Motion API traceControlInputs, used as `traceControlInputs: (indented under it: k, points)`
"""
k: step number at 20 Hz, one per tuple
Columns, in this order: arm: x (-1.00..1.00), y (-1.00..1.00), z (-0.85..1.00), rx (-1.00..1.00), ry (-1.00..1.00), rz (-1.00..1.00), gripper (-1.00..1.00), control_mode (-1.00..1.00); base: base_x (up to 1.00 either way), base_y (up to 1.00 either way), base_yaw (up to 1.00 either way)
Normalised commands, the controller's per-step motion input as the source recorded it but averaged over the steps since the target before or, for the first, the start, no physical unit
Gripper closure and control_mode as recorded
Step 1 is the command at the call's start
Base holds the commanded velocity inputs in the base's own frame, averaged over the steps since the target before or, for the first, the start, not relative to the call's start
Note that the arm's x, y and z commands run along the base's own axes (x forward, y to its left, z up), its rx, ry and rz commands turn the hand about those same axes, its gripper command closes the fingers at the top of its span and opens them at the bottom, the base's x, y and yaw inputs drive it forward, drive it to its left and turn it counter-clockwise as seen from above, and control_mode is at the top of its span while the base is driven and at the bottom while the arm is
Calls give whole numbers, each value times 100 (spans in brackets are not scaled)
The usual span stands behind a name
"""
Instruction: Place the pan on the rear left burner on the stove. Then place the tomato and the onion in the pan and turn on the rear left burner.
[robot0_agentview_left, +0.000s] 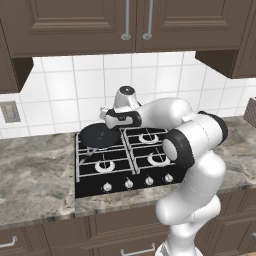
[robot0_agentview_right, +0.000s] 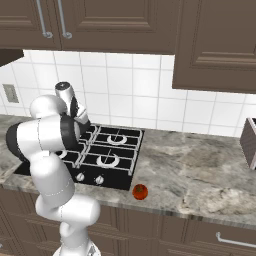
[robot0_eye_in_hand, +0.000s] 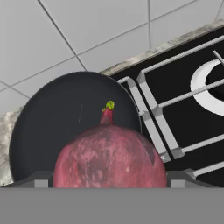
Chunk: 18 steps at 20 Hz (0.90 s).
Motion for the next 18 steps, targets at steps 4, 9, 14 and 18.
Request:
traceControlInputs:
  k: [4,9,14,18]
  points:
    - [20,15,-29,0,0,0,100,-100,0,0,0]
    - [20,10,-28,0,0,0,100,-100,0,0,0]
    - [23,9,-19,0,0,0,100,-100,0,0,0]
    - [23,11,-13,0,0,0,100,-100,0,0,0]
